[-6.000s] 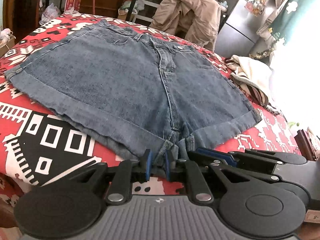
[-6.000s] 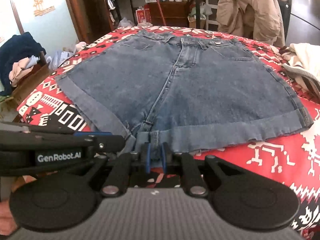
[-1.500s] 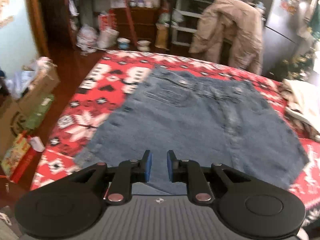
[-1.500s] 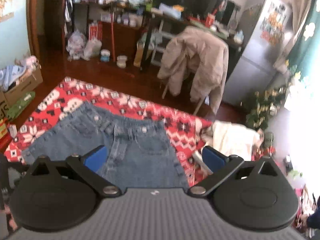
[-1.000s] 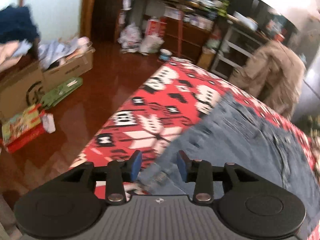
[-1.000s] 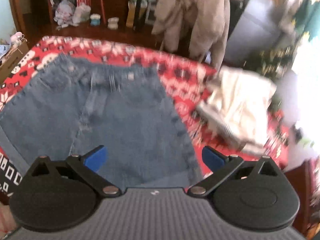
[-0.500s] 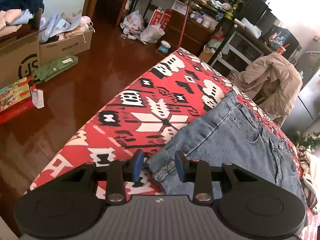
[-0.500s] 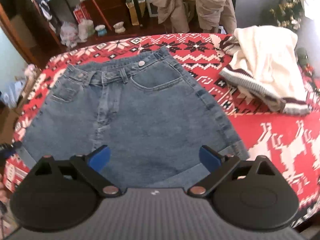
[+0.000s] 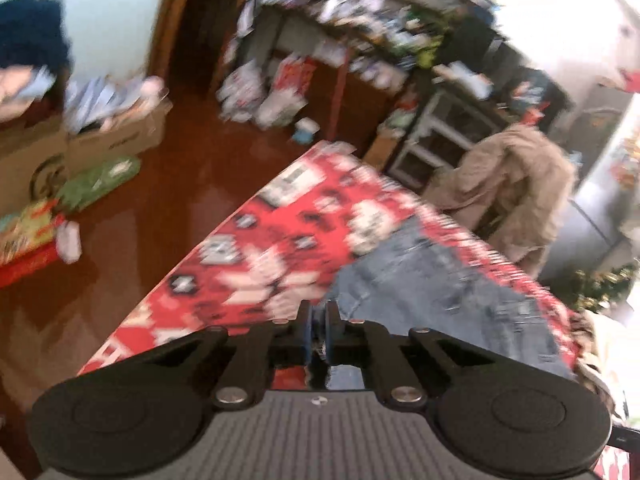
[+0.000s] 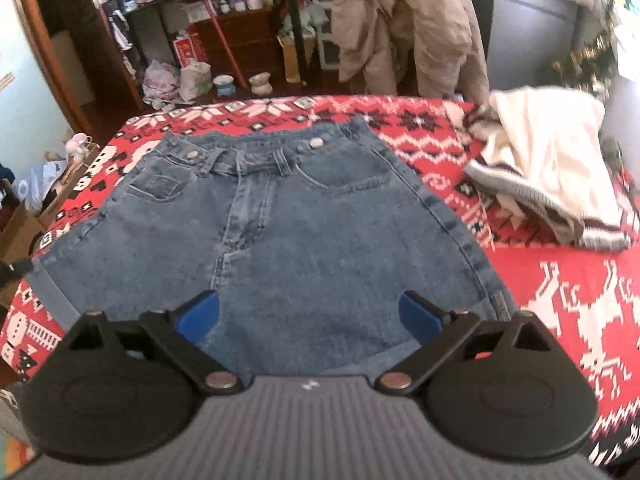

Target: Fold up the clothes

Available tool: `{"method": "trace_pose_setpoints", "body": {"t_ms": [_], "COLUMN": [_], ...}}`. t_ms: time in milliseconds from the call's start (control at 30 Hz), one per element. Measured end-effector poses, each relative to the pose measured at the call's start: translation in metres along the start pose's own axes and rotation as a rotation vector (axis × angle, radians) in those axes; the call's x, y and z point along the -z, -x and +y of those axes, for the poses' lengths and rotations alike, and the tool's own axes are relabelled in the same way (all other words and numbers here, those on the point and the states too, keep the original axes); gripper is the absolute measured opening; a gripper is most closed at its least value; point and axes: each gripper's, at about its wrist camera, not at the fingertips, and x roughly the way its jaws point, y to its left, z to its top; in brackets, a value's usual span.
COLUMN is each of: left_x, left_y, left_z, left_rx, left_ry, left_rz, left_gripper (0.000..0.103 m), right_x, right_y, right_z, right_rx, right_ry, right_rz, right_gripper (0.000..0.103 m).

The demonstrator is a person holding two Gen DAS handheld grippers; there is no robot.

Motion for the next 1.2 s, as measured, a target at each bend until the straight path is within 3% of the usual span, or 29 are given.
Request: {"method": "trace_pose_setpoints", "body": {"t_ms": [167, 300, 467, 667, 733, 833, 867, 933, 1000, 1200], "left_x": [0.008, 0.032, 0.048, 0.053, 0.055, 0.057, 0.057, 0.058, 0.058, 0.054], "left_y": [0.019, 0.001, -0.005, -0.01, -0.011, -0.013, -0.014, -0.014, -0.009, 0.032], "left_z": [-0.049, -0.084, -0.097, -0.092, -0.09, -0.091, -0.091, -0.088, -0.084, -0.076], "left_rx": [0.098, 0.114, 0.12, 0.145, 0.153, 0.174, 0.191, 0.22, 0.262, 0.374], "left_ry": [-0.11, -0.181, -0.169, -0.119, -0.104, -0.096, -0.088, -0.072, -0.053, -0.041], "left_rz": [-0.062, -0.026, -0.012, 0.009, 0.02, 0.035, 0.051, 0.073, 0.086, 0.113], "left_gripper": [0.006, 0.005, 0.005, 0.005, 0.005, 0.005, 0.005, 0.006, 0.006, 0.013], "right_x": [-0.01, -0.033, -0.062, -0.065, -0.063, -0.058, -0.055, -0.052, -0.054, -0.063], "right_y": [-0.002, -0.02, -0.064, -0.107, -0.12, -0.139, -0.143, -0.147, -0.14, -0.11], "right_z": [0.011, 0.02, 0.055, 0.097, 0.101, 0.102, 0.104, 0.109, 0.107, 0.091], "right_rx": [-0.105, -0.266, -0.465, -0.509, -0.508, -0.558, -0.561, -0.556, -0.541, -0.494], "right_ry": [-0.019, -0.109, -0.2, -0.221, -0.269, -0.339, -0.346, -0.352, -0.334, -0.291], "right_rz": [0.007, 0.051, 0.187, 0.265, 0.304, 0.385, 0.398, 0.415, 0.394, 0.317], "right_gripper": [0.098, 0.098, 0.091, 0.085, 0.079, 0.05, 0.034, 0.019, 0.013, 0.011]}}
